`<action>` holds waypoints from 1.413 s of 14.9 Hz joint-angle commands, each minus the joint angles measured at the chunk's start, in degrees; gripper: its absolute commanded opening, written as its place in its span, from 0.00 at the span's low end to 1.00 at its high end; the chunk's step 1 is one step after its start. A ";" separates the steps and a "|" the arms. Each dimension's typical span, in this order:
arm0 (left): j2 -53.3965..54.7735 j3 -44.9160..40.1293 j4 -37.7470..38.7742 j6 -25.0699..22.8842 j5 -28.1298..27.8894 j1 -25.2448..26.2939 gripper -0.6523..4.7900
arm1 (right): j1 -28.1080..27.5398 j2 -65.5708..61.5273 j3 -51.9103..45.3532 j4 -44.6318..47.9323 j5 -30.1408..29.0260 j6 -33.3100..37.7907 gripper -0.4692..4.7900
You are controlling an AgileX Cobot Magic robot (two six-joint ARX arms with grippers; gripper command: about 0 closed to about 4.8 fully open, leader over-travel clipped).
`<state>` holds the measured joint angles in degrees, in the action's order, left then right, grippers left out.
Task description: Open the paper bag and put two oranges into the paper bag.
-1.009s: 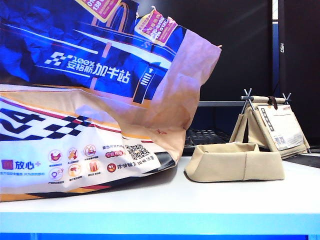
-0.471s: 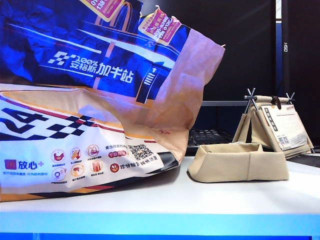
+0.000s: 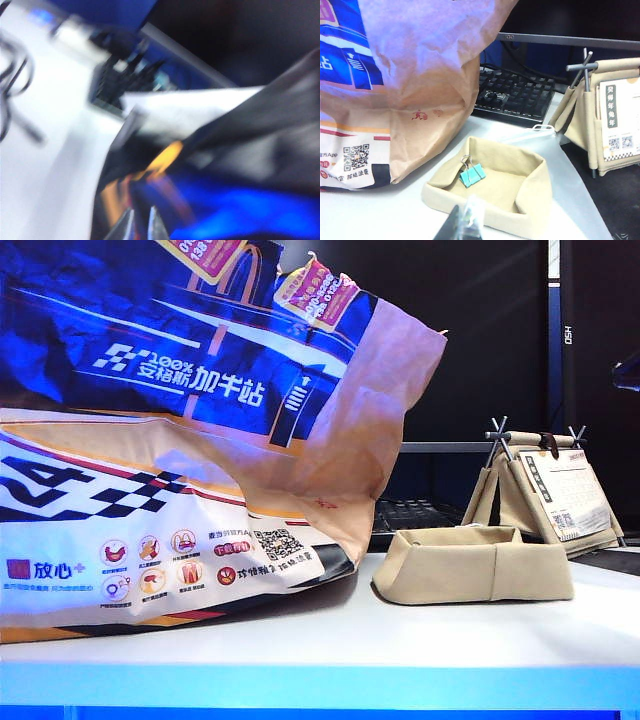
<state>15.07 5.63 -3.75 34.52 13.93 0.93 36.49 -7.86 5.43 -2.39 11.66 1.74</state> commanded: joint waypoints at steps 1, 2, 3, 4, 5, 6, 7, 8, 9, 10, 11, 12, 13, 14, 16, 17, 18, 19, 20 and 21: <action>0.04 0.02 1.51 -0.17 -0.20 0.07 0.22 | 0.04 -0.02 0.35 0.92 -0.20 0.33 0.09; 0.04 0.02 1.53 -0.17 -0.20 0.07 0.22 | 0.04 -0.02 0.35 0.92 -0.17 0.33 0.09; -0.07 0.02 1.57 -0.17 -0.20 -0.09 0.22 | 0.04 -0.02 0.35 0.92 -0.17 0.33 0.09; -1.64 -0.04 1.90 -0.20 -0.24 -0.92 0.22 | 0.04 0.44 0.11 0.96 -0.22 0.33 0.09; -8.66 -1.68 1.22 -0.20 2.47 -1.14 0.22 | -2.08 5.03 -1.73 0.94 -0.48 0.33 0.09; -14.51 -3.67 0.68 -0.20 2.60 -0.92 0.22 | -5.66 7.98 -3.39 1.03 -1.57 0.33 0.09; -14.71 -4.81 -1.81 -0.24 2.86 -0.85 0.22 | -8.24 7.76 -4.17 1.81 -1.55 0.24 0.09; -14.80 -5.05 -1.64 -0.66 5.09 -0.39 0.22 | -14.40 7.45 -5.25 0.24 -1.51 0.17 0.09; -14.82 -5.05 -1.05 -1.53 4.90 -0.39 0.22 | -20.04 7.65 -5.22 -2.91 -1.44 0.15 0.09; -14.82 -5.05 -1.01 -1.51 5.44 -0.55 0.22 | -25.79 7.72 -5.22 -5.14 -1.33 0.15 0.09; -14.82 -5.05 -1.01 -1.51 5.38 -0.90 0.22 | -33.11 7.72 -5.22 -4.98 -1.07 0.13 0.09; -14.82 -5.05 -1.03 -1.53 5.33 -1.25 0.22 | -37.18 7.72 -5.22 -4.37 -1.03 0.15 0.09; -14.82 -5.05 -1.05 -1.53 5.66 -1.22 0.22 | -38.86 7.72 -5.22 -4.33 0.09 0.15 0.09; -14.82 -5.05 -1.03 -1.53 5.60 -1.22 0.22 | -38.77 7.72 -5.22 -4.31 0.61 0.13 0.09; -14.82 -5.05 -1.03 -1.53 5.60 -1.20 0.22 | -37.51 7.74 -5.22 -4.24 0.04 0.13 0.09; -14.82 -5.05 -1.03 -1.53 5.60 -1.20 0.22 | -36.61 7.72 -5.22 -4.24 0.04 0.15 0.09; -14.82 -5.03 -1.03 -1.53 5.62 -1.18 0.22 | -35.52 7.72 -5.22 -4.22 0.04 0.13 0.09; -14.82 -5.03 -1.03 -1.51 5.60 -1.18 0.22 | -33.92 7.72 -5.22 -4.22 0.04 0.15 0.09; -14.82 -5.03 -1.03 -1.53 5.60 -1.18 0.22 | -32.98 7.72 -5.22 -4.22 -0.02 0.13 0.09; -14.82 -5.03 -1.03 -1.53 5.60 -1.18 0.22 | -31.82 7.72 -5.22 -4.22 0.02 0.15 0.09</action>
<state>0.27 0.47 -4.01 33.19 19.31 -0.32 4.01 -0.23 0.49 -7.57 11.77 1.89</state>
